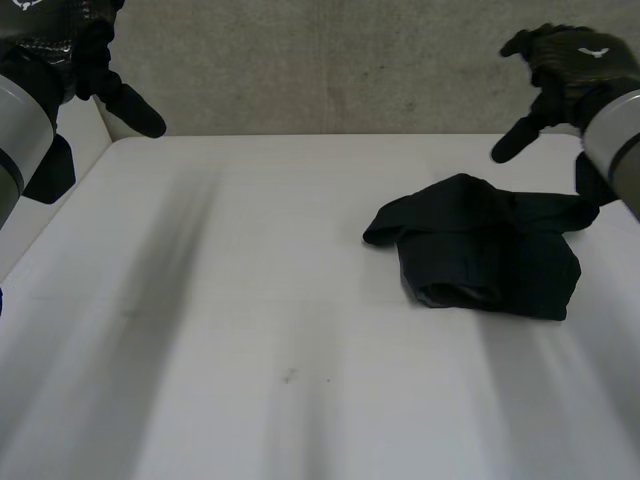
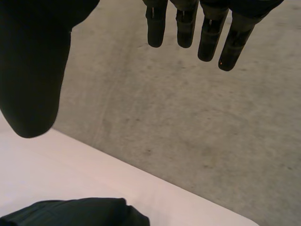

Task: Fold the shorts.

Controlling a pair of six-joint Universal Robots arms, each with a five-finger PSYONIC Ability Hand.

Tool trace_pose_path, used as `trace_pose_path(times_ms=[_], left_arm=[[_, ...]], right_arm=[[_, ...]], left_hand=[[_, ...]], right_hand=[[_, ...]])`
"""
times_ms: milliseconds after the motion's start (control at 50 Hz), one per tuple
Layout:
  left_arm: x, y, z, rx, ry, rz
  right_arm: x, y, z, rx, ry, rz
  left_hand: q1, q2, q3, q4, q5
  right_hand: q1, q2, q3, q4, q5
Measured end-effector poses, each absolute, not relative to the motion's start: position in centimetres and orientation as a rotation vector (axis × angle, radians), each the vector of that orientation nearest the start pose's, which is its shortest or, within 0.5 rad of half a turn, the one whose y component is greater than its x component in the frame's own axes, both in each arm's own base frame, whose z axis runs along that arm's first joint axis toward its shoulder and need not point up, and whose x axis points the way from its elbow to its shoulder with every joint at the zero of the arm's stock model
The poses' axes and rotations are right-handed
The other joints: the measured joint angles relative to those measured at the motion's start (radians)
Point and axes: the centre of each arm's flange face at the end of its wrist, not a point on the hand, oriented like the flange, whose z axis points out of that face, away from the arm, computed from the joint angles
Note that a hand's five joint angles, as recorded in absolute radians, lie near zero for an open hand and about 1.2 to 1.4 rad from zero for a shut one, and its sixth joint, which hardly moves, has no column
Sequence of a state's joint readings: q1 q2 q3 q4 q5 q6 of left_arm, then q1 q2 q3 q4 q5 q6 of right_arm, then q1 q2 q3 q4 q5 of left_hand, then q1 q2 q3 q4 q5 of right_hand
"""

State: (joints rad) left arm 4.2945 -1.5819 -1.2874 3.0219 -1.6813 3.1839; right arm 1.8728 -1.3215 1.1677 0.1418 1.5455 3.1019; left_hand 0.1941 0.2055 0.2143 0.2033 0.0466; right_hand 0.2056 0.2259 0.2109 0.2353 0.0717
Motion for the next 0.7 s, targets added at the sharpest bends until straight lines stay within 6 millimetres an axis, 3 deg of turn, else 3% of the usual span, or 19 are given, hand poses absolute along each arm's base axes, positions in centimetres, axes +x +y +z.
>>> trace_pose_path(times_ms=[220, 500, 540, 600, 640, 700], left_arm=[[-23.7, -22.8, 38.3, 0.400, 2.244, -2.459], [-23.5, -22.7, 38.0, 0.403, 2.249, -2.445], [-23.5, -22.7, 37.9, 0.405, 2.251, -2.443], [-23.6, -22.8, 37.7, 0.410, 2.255, -2.441], [-23.7, -22.8, 37.6, 0.411, 2.256, -2.439], [-23.7, -22.9, 37.5, 0.410, 2.258, -2.437]], right_arm=[[22.1, -29.6, 35.0, -0.312, 2.076, -2.135], [22.8, -29.7, 34.0, -0.438, 2.100, -2.122], [23.1, -29.8, 33.1, -0.505, 2.134, -2.068], [23.9, -30.3, 29.2, -0.720, 2.282, -1.824], [24.0, -30.4, 27.6, -0.782, 2.336, -1.727], [24.3, -30.9, 23.3, -0.891, 2.460, -1.494]], left_hand=[[0.000, 0.000, 0.000, 0.000, 0.000], [0.000, 0.000, 0.000, 0.000, 0.000], [0.000, 0.000, 0.000, 0.000, 0.000], [0.000, 0.000, 0.000, 0.000, 0.000], [0.000, 0.000, 0.000, 0.000, 0.000], [0.000, 0.000, 0.000, 0.000, 0.000]], right_hand=[[0.000, 0.000, 0.000, 0.000, 0.000], [0.000, 0.000, 0.000, 0.000, 0.000], [0.000, 0.000, 0.000, 0.000, 0.000], [0.000, 0.000, 0.000, 0.000, 0.000], [0.000, 0.000, 0.000, 0.000, 0.000], [0.000, 0.000, 0.000, 0.000, 0.000]])
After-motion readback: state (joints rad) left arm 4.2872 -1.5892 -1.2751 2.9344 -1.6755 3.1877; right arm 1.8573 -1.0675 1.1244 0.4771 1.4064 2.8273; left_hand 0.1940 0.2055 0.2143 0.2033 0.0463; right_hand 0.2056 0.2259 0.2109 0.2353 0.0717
